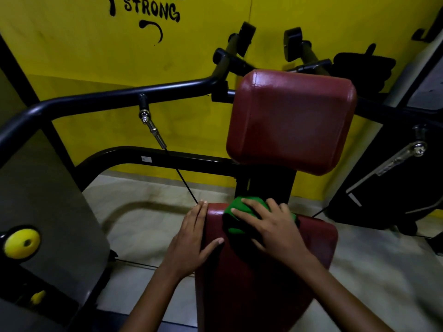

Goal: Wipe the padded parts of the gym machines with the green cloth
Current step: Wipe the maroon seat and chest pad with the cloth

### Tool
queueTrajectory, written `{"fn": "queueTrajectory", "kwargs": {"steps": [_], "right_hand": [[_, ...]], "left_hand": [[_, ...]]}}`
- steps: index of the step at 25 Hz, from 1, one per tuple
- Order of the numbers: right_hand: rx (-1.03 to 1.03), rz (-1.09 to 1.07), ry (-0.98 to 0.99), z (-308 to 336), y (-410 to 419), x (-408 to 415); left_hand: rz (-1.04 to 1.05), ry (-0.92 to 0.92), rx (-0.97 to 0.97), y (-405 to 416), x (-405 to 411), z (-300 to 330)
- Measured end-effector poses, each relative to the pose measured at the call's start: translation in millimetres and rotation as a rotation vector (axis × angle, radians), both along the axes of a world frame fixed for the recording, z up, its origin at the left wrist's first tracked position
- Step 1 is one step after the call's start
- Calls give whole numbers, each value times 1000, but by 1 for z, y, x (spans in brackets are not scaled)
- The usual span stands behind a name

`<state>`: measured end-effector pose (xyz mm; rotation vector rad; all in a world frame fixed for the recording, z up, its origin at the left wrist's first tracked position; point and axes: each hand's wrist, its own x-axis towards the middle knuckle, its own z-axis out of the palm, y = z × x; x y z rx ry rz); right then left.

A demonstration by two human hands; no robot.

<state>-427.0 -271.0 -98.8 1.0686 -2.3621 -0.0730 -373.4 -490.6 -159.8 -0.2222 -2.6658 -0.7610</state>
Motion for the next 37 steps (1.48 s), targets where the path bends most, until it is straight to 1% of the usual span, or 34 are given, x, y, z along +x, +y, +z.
{"fn": "queueTrajectory", "kwargs": {"steps": [2, 4, 6, 8, 9, 11, 13, 15, 17, 19, 21, 22, 24, 26, 28, 29, 31, 33, 35, 37], "right_hand": [[7, -25, -27, -2, -31, -1], [26, -40, -17, -3, -40, -1], [-14, -5, 30, -9, -14, 3], [-49, -24, 22, -19, 27, 13], [-71, -70, 23, -24, 50, 17], [-161, -248, 9, -29, 93, 20], [-316, -428, -56, -25, 119, 15], [-423, -529, -88, -26, 120, 17], [-408, -558, -56, -34, 109, 26], [-345, -525, -49, -41, 106, 37], [-310, -500, -36, -39, 115, 35], [-320, -529, -34, -35, 117, 30], [-409, -639, -38, -26, 109, 18], [-480, -708, -23, -28, 95, 17], [-485, -672, -11, -42, 87, 34], [-476, -631, -8, -51, 88, 46], [-411, -572, 2, -62, 95, 61], [-355, -559, -2, -54, 102, 48], [-394, -635, -3, -35, 101, 21], [-449, -709, 19, -27, 94, 9]], "left_hand": [[-19, 18, -39, -3, -3, -1], [-24, 30, -73, -8, -3, -2], [-26, 21, -94, -11, -2, 1], [-28, 13, -114, -11, -2, 7], [-39, 41, -145, -10, -2, 11], [-106, 138, -246, 0, -7, 18], [-211, 207, -355, 17, -17, 24], [-305, 223, -433, 40, -29, 26], [-389, 249, -496, 59, -45, 29], [-449, 366, -578, 77, -68, 47], [-461, 560, -735, 90, -91, 79], [-459, 661, -833, 93, -100, 95], [-467, 794, -974, 88, -113, 117], [-459, 863, -1109, 80, -122, 118], [-385, 901, -1235, 75, -128, 107], [-339, 904, -1267, 74, -130, 102], [-282, 914, -1280, 77, -134, 98], [-313, 946, -1244, 80, -131, 101], [-362, 981, -1134, 83, -124, 106], [-330, 992, -947, 87, -118, 117]]}}
